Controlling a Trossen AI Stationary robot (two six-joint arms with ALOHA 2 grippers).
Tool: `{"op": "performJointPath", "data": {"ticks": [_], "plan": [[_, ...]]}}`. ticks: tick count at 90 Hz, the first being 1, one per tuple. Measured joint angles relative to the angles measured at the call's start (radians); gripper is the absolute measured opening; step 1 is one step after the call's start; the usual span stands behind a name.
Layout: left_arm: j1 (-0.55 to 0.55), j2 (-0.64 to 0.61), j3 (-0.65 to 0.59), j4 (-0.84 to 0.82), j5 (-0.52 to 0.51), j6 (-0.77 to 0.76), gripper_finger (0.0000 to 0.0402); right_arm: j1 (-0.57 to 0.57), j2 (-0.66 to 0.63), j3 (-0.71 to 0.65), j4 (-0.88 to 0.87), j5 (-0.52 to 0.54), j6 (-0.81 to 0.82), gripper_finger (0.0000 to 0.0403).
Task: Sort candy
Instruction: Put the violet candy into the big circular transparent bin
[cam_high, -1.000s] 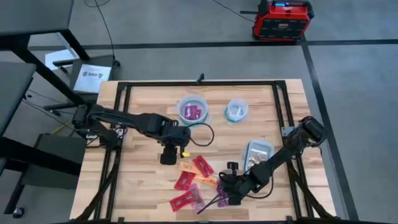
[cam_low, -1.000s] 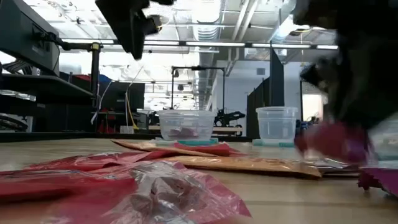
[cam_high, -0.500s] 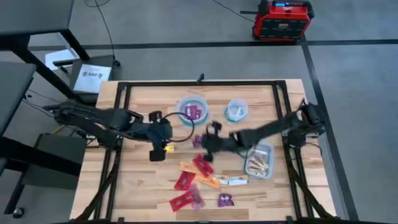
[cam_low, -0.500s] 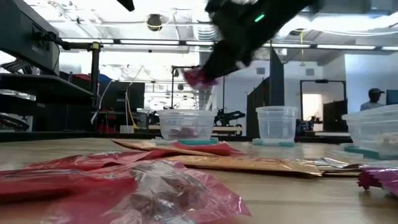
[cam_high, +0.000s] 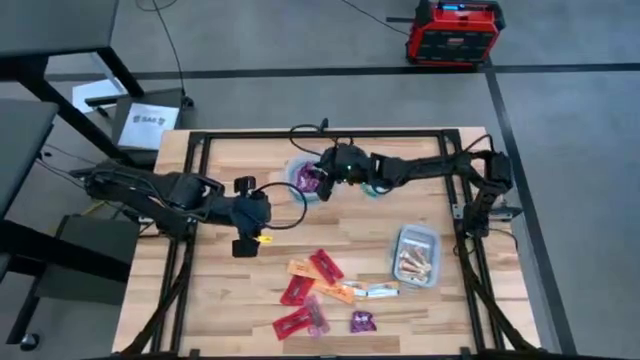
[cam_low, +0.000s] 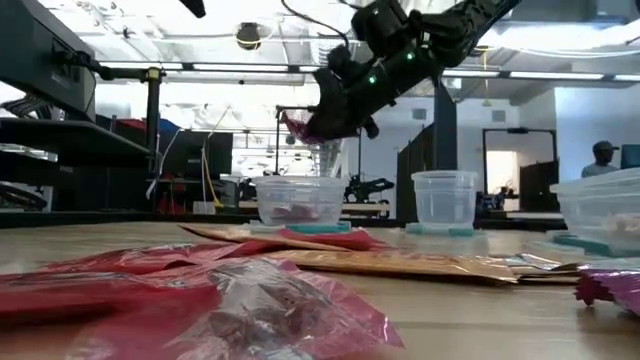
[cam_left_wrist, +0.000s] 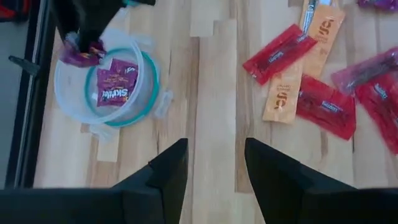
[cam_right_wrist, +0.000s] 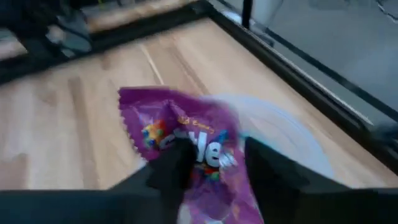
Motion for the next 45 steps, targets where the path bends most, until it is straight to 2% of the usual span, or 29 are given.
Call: {"op": "performJointPath", "data": {"ticks": [8, 16, 33, 45], "plan": [[0.0, 0.0, 0.0, -0.003, -0.001, 0.005, 0.0143, 0.0, -0.021, -0.001, -0.038, 0.001, -0.001, 0.023], [0.0, 0.0, 0.0, -0.003, -0.001, 0.005, 0.0143, 0.02, -0.049, 0.0, -0.046, 0.005, -0.03, 0.0256], [0.0, 0.0, 0.0, -0.003, -0.002, 0.0, 0.0143, 0.102, -0.141, 0.0, -0.155, 0.004, -0.057, 0.0264], [0.0, 0.001, 0.0, -0.001, -0.002, -0.001, 0.0143, 0.246, -0.22, 0.002, -0.336, 0.003, -0.048, 0.0265]]}}
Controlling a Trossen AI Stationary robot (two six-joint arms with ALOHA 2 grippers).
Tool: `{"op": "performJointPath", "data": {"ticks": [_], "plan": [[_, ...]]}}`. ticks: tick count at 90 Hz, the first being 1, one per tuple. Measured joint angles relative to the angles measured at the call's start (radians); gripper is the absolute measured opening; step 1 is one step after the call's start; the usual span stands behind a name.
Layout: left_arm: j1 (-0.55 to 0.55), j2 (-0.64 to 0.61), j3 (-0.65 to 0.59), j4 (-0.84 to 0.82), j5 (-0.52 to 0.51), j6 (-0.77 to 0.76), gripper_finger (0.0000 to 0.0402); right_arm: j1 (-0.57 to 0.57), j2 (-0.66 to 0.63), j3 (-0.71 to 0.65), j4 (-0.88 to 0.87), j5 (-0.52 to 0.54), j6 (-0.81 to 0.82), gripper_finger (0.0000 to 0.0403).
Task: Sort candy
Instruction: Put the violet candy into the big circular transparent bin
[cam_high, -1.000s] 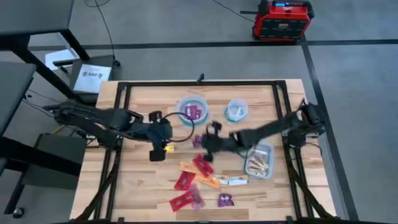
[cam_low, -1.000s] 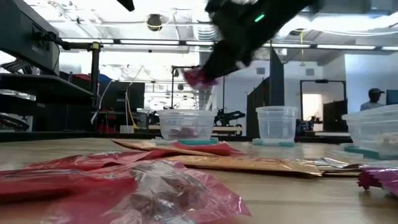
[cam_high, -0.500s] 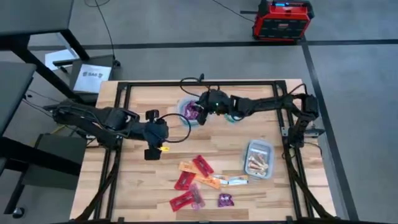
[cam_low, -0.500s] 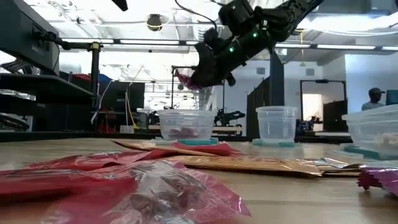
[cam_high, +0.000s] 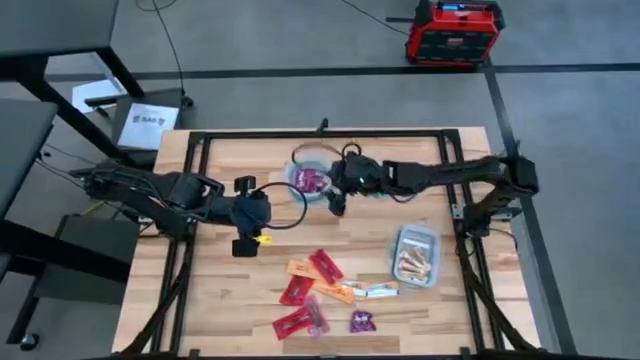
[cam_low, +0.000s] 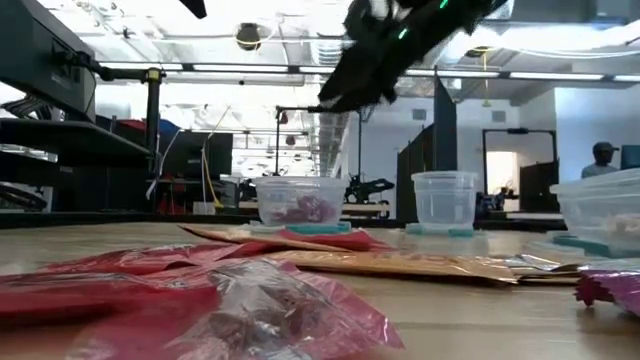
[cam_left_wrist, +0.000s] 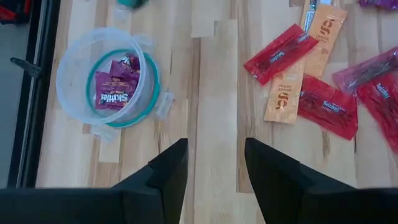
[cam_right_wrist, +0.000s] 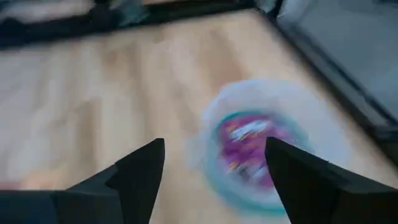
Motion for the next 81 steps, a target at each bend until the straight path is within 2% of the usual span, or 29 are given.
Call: {"op": "performJointPath", "data": {"ticks": [19, 28, 39, 62, 81], "plan": [[0.0, 0.0, 0.0, 0.001, 0.0, -0.007, 0.0143, 0.325, -0.003, -0.001, -0.226, -0.007, 0.124, 0.0265], [0.0, 0.0, 0.0, 0.001, 0.0, -0.014, 0.0143, 0.462, 0.051, -0.002, -0.262, -0.007, 0.169, 0.0265], [0.0, 0.0, 0.0, 0.001, 0.0, -0.022, 0.0143, 0.59, 0.124, -0.002, -0.223, -0.008, 0.233, 0.0265], [0.0, 0.0, 0.0, 0.001, 0.0, -0.029, 0.0143, 0.713, 0.316, 0.0, 0.051, -0.028, 0.373, 0.0265], [0.0, 0.0, 0.0, 0.002, 0.0, -0.029, 0.0143, 0.731, 0.431, 0.032, 0.035, -0.017, 0.443, 0.026]]}}
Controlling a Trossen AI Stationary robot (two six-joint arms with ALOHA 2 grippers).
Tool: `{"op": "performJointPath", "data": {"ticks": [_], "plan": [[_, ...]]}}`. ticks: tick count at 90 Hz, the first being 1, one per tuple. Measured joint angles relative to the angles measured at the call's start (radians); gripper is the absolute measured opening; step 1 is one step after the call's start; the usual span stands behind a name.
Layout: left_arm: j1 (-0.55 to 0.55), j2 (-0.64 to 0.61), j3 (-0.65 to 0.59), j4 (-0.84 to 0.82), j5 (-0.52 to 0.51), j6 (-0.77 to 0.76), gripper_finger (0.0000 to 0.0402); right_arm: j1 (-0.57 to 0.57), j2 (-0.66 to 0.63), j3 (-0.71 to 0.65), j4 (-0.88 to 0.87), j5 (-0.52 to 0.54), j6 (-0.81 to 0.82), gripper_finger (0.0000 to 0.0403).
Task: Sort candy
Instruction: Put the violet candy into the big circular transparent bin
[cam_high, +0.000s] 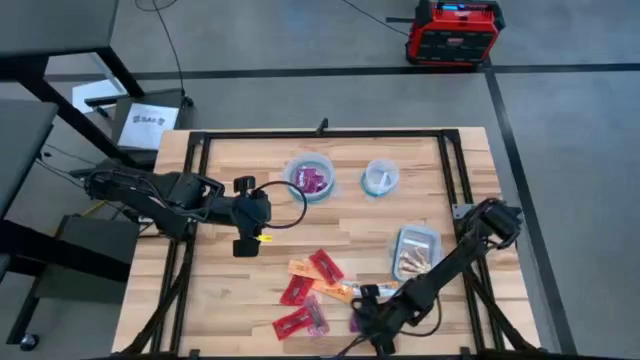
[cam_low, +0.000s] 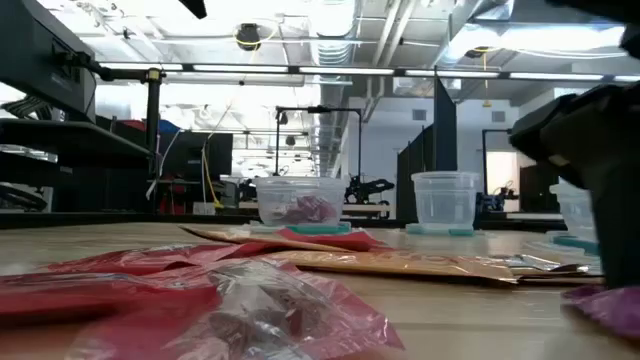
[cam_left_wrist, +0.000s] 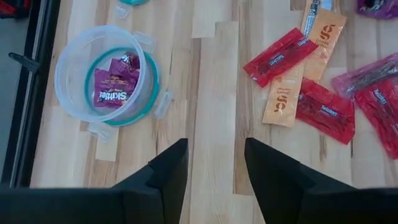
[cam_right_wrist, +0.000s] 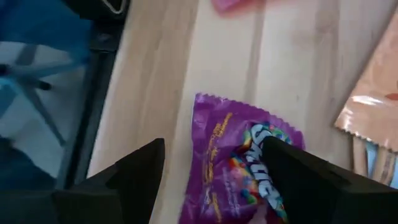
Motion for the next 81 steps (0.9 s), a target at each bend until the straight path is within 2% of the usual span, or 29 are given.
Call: {"op": "performJointPath", "data": {"ticks": [7, 13, 28, 32, 41, 58, 72, 81], "plan": [[0.0, 0.0, 0.0, 0.0, 0.0, -0.001, 0.0143, -0.007, 0.02, 0.029, -0.053, 0.011, -0.008, 0.0238], [0.0, 0.0, 0.0, 0.0, 0.0, 0.0, 0.0143, -0.018, 0.027, 0.053, -0.104, 0.003, -0.007, 0.0199], [0.0, 0.0, 0.0, 0.0, 0.0, 0.0, 0.0143, -0.046, 0.023, 0.091, -0.211, -0.016, -0.027, 0.0046], [0.0, 0.0, 0.0, 0.0, 0.0, -0.001, 0.0143, -0.052, 0.021, 0.105, -0.238, -0.017, -0.062, 0.0024], [0.0, 0.0, 0.0, 0.0, 0.0, -0.001, 0.0143, -0.079, 0.02, 0.156, -0.314, 0.0, -0.131, 0.0022], [-0.002, 0.0, 0.0, 0.0, 0.001, -0.007, 0.0143, -0.191, -0.013, 0.271, -0.391, 0.131, -0.335, 0.0005], [-0.002, 0.0, 0.0, -0.002, -0.006, 0.003, 0.0143, -0.346, -0.072, 0.275, -0.388, 0.231, -0.48, 0.0002], [-0.002, 0.0, 0.0, -0.01, -0.011, 0.004, 0.0143, -0.464, -0.116, 0.277, -0.329, 0.284, -0.555, 0.0001]]}}
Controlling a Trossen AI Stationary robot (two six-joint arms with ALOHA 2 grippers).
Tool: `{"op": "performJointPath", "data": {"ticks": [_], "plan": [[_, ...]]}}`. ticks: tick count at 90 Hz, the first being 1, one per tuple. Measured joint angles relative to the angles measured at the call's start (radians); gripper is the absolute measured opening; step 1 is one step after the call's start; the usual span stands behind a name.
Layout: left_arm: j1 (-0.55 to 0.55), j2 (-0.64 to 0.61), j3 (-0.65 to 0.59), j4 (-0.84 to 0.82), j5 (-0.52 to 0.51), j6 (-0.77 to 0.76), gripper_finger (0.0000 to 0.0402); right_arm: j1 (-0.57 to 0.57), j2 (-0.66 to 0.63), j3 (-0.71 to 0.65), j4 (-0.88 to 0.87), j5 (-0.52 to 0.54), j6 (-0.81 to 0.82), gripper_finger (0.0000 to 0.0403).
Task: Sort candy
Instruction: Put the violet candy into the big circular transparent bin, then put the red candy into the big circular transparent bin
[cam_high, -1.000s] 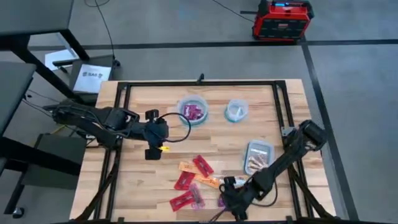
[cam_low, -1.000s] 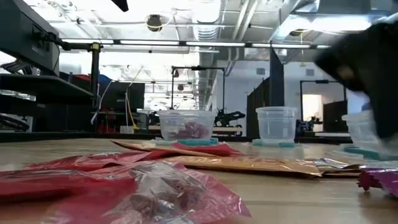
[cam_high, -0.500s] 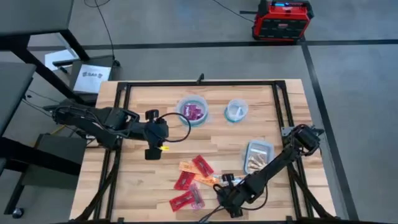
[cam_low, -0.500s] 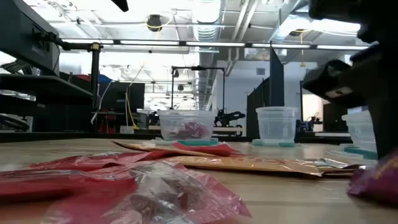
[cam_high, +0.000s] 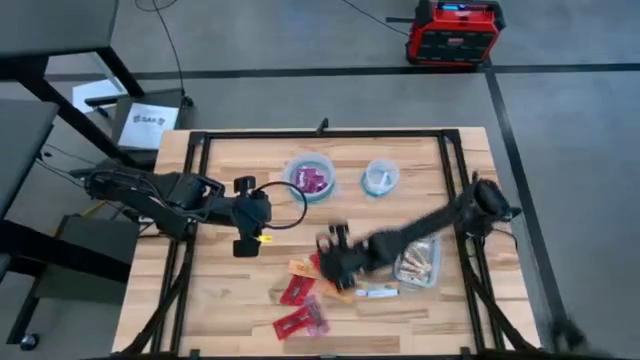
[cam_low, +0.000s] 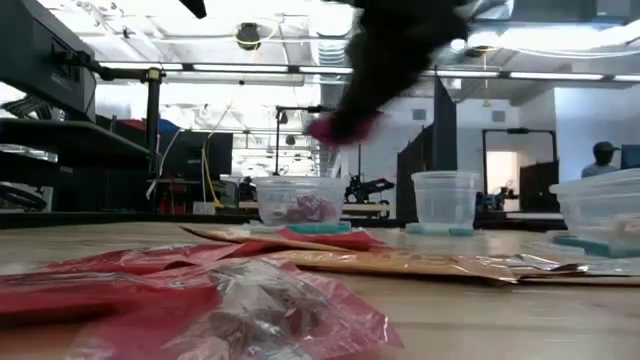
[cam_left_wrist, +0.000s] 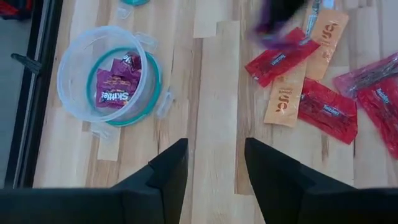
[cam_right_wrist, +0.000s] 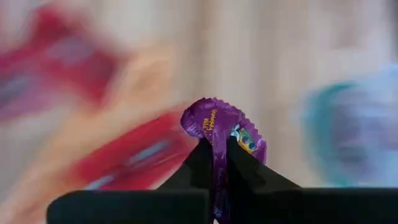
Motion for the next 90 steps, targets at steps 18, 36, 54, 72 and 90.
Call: {"op": "performJointPath", "data": {"ticks": [18, 36, 54, 72, 90], "plan": [[0.0, 0.0, 0.0, -0.026, -0.008, -0.002, 0.0143, -0.253, -0.013, 0.0, 0.236, -0.074, -0.102, 0.0], [0.0, 0.0, 0.0, -0.03, -0.043, 0.025, 0.0143, -0.43, -0.013, 0.0, 0.34, -0.14, -0.051, 0.0008], [0.003, 0.0, 0.0, -0.034, -0.044, 0.05, 0.0143, -0.56, -0.013, 0.0, 0.306, -0.37, 0.066, 0.0083], [0.011, 0.0, 0.0, -0.045, -0.044, 0.037, 0.0143, -0.56, -0.049, -0.001, 0.208, -0.455, -0.034, 0.0182], [-0.004, 0.0, -0.001, -0.057, -0.045, 0.011, 0.0143, -0.384, -0.133, 0.002, -0.02, -0.502, -0.037, 0.0212]]}}
